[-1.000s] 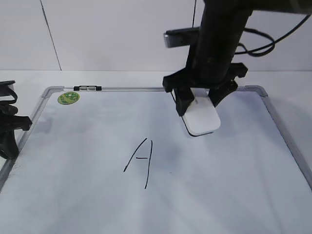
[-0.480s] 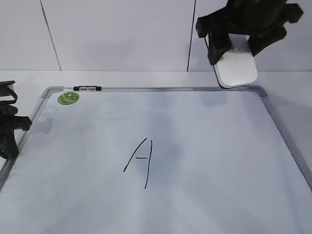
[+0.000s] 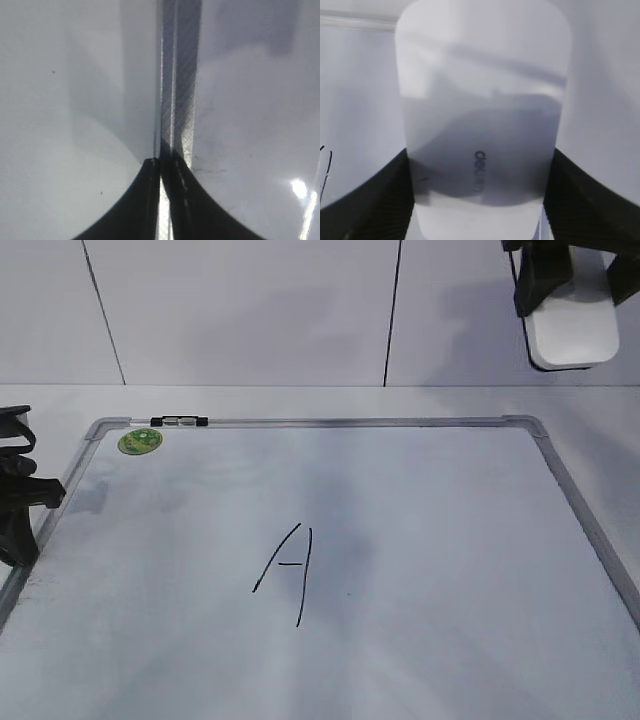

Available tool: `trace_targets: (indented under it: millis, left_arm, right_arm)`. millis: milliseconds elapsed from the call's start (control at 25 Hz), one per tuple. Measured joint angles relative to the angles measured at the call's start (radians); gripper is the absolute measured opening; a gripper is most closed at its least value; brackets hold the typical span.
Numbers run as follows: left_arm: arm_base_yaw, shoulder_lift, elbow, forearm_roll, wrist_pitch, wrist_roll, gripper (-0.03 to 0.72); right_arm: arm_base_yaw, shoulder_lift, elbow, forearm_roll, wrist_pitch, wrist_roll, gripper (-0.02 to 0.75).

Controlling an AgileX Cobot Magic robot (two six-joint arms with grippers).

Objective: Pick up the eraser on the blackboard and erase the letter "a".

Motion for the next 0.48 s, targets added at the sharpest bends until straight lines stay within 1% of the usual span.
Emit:
trace_targets:
  millis: [280, 480]
  left_arm:
    - [0.000, 0.000, 0.000, 0.000, 0.000, 0.000, 0.029]
    - [0.000, 0.000, 0.000, 0.000, 0.000, 0.000, 0.029]
  right_arm:
    - [-0.033, -0.026, 0.031, -0.015, 0.000, 0.000, 0.541]
    - [-0.046, -0.044, 0.138, -0.034, 0.000, 0.022, 0.541]
